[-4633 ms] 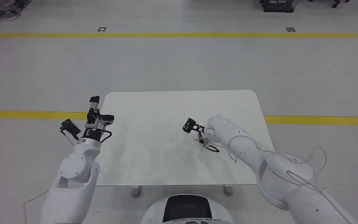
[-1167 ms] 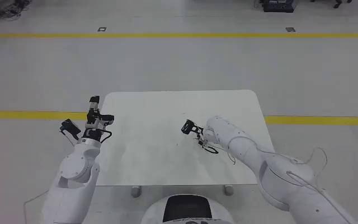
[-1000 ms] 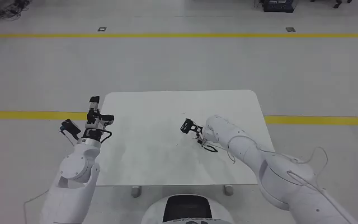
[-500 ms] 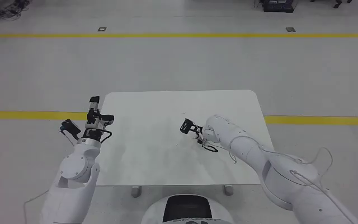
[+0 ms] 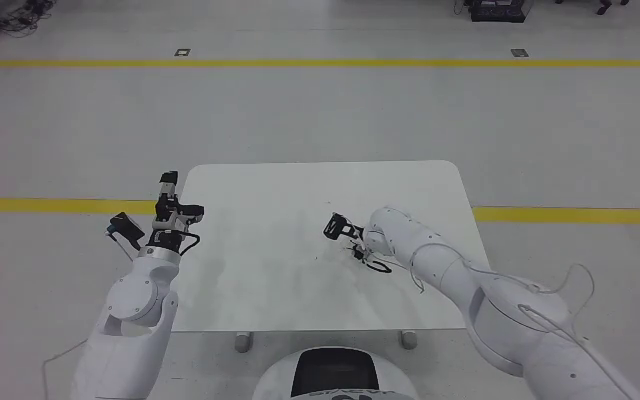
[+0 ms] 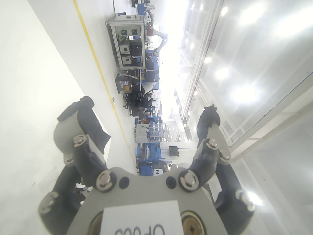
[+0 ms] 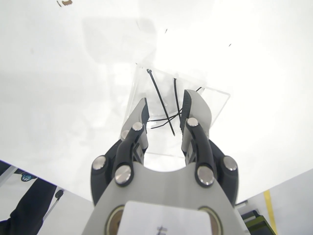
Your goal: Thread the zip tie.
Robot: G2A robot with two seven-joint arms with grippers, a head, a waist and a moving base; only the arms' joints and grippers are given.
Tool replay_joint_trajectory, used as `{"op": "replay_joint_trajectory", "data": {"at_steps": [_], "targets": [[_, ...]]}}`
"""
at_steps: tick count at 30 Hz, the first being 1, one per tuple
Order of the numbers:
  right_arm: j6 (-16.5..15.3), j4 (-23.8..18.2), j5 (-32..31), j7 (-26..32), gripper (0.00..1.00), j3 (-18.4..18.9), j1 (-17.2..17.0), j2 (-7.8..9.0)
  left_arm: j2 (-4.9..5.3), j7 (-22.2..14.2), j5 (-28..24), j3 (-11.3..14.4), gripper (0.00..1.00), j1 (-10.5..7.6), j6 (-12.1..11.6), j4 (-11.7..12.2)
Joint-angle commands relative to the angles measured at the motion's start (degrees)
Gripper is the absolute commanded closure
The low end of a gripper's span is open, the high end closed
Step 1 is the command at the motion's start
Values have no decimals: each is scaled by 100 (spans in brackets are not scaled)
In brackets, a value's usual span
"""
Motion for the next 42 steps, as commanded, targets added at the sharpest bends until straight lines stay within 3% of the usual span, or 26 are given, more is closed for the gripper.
{"op": "replay_joint_trajectory", "data": {"at_steps": [1, 4, 14, 28, 42], "targets": [[0, 26, 18, 10, 76, 0, -5, -13, 0, 0, 0, 0, 0, 0, 0, 0], [0, 73, 46, 22, 80, 0, -13, -35, 0, 0, 0, 0, 0, 0, 0, 0], [0, 188, 89, 56, 80, 0, -23, -96, 0, 0, 0, 0, 0, 0, 0, 0], [0, 267, 181, 129, 100, 0, -28, -146, 0, 0, 0, 0, 0, 0, 0, 0], [0, 144, 122, 182, 100, 0, 13, -115, 0, 0, 0, 0, 0, 0, 0, 0]]}}
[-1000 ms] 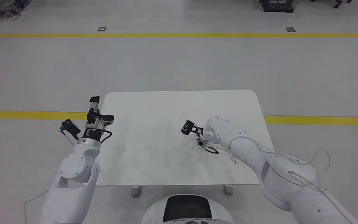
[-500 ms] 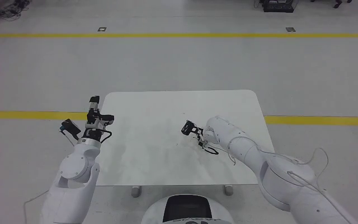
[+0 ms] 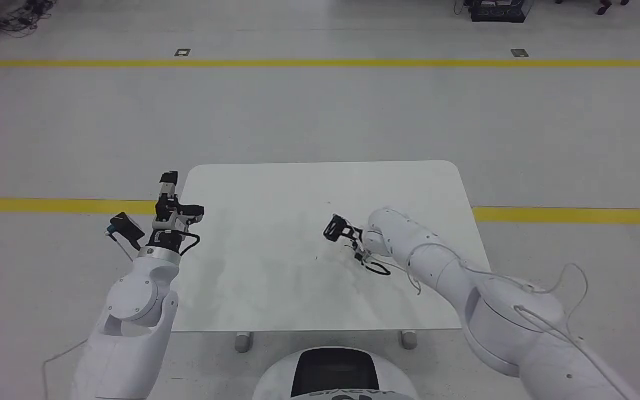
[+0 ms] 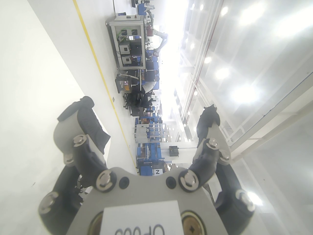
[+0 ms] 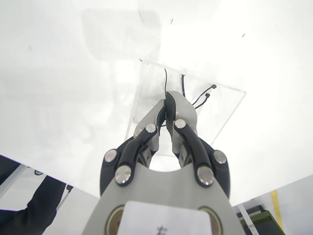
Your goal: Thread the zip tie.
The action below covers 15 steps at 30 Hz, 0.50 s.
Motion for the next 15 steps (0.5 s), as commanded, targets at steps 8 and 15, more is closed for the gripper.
{"op": "replay_joint_trajectory", "data": {"at_steps": [8, 15], "targets": [[0, -266, -40, 46, 100, 0, 83, 112, 0, 0, 0, 0, 0, 0, 0, 0], [0, -581, 11, 46, 100, 0, 165, 301, 0, 0, 0, 0, 0, 0, 0, 0]]}}
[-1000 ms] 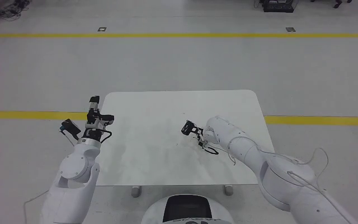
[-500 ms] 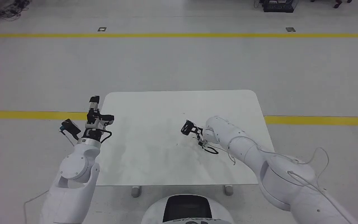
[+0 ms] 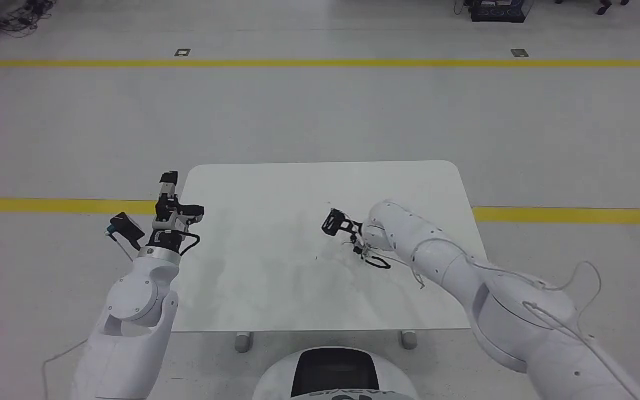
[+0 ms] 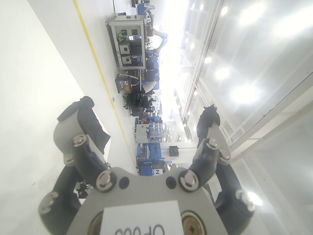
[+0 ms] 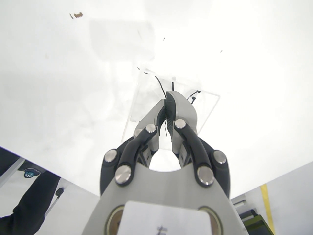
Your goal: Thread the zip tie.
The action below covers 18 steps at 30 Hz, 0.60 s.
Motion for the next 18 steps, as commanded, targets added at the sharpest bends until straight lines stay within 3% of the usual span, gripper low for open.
{"op": "replay_joint_trajectory", "data": {"at_steps": [1, 10, 18], "targets": [[0, -104, 27, -2, 100, 0, 21, 68, 0, 0, 0, 0, 0, 0, 0, 0], [0, -704, 212, -62, 100, 13, 101, 470, 0, 0, 0, 0, 0, 0, 0, 0], [0, -1414, 627, -277, 100, 280, 90, 1059, 0, 0, 0, 0, 0, 0, 0, 0]]}}
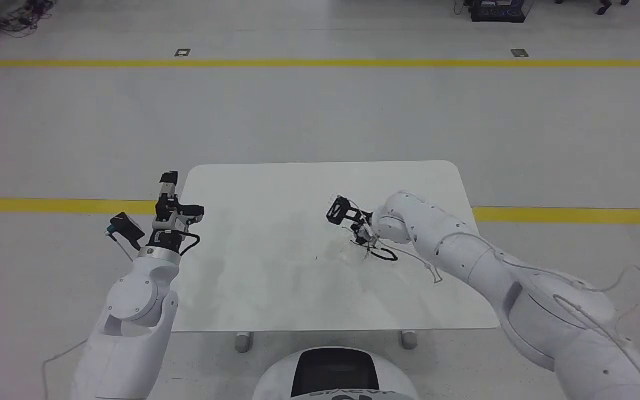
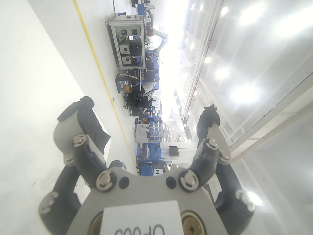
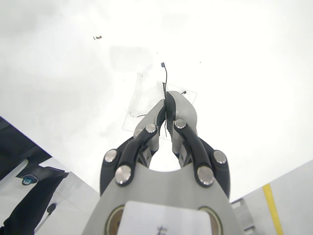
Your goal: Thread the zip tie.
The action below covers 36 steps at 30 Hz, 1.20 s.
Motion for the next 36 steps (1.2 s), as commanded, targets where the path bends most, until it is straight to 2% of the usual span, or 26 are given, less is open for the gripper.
{"op": "replay_joint_trajectory", "data": {"at_steps": [1, 10, 13, 17, 30, 36], "targets": [[0, -164, 283, -130, 100, 156, -33, 191, 0, 0, 0, 0, 0, 0, 0, 0], [0, -1093, 2167, -791, 100, 1002, -538, 1198, 0, 0, 0, 0, 0, 0, 0, 0], [0, -1404, 2797, -793, 100, 1279, -759, 1508, 0, 0, 0, 0, 0, 0, 0, 0], [0, -1632, 3688, -551, 100, 1661, -1032, 1802, 0, 0, 0, 0, 0, 0, 0, 0], [0, -1646, 3762, -556, 100, 1698, -1067, 1817, 0, 0, 0, 0, 0, 0, 0, 0], [0, -1994, 4718, -871, 100, 2191, -1519, 1891, 0, 0, 0, 0, 0, 0, 0, 0]]}}
